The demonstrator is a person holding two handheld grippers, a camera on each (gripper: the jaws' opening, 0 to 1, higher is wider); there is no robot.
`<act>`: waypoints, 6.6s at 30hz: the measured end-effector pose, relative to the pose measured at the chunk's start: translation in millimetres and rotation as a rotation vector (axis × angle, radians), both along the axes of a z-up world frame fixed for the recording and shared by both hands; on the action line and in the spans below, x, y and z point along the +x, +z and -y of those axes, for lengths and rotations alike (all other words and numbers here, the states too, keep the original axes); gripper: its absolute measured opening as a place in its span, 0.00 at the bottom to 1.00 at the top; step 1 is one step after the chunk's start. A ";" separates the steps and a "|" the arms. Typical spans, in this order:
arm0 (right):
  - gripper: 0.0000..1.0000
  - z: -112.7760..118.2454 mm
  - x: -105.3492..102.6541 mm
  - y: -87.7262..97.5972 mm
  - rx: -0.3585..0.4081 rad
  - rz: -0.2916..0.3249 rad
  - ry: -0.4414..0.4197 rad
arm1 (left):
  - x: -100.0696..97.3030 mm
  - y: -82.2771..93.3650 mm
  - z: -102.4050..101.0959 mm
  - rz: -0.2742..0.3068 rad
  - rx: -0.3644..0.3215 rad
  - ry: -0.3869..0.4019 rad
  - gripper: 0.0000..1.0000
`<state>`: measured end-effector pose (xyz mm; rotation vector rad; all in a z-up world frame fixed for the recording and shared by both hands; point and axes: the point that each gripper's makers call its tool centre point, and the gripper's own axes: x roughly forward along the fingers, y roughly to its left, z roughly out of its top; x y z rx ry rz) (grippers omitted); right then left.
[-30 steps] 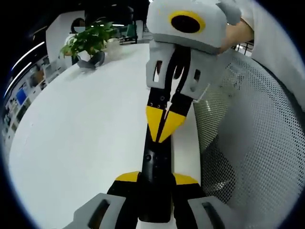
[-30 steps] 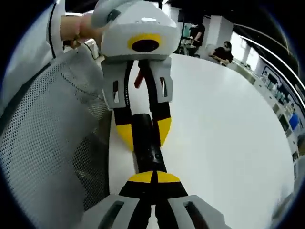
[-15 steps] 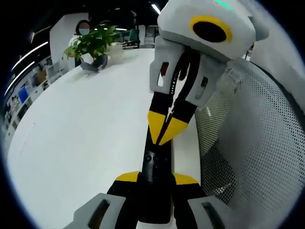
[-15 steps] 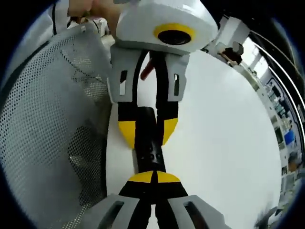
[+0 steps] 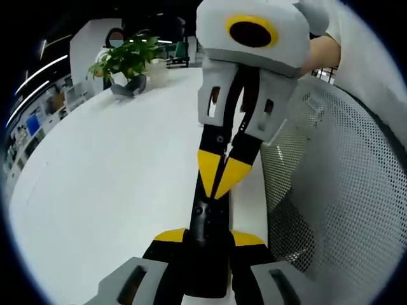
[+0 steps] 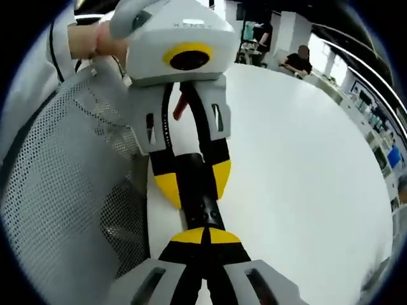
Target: Press the specified remote control buttons in sequence, fully releasing each button before pressing the next.
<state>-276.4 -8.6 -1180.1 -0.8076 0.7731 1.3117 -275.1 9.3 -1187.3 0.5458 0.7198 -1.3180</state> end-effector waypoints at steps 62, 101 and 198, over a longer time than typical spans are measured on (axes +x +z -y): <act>0.00 -17.8 -5.0 2.7 0.104 -0.118 -0.153 | -4.9 -0.7 -2.7 0.016 0.028 -0.134 0.24; 0.00 -18.9 10.7 -4.0 -0.018 -0.225 -0.176 | -3.7 -2.3 -2.4 0.021 -0.020 -0.088 0.24; 0.00 -40.8 -3.5 -1.4 0.058 0.010 0.049 | -3.0 -2.2 -1.0 0.021 -0.023 -0.055 0.24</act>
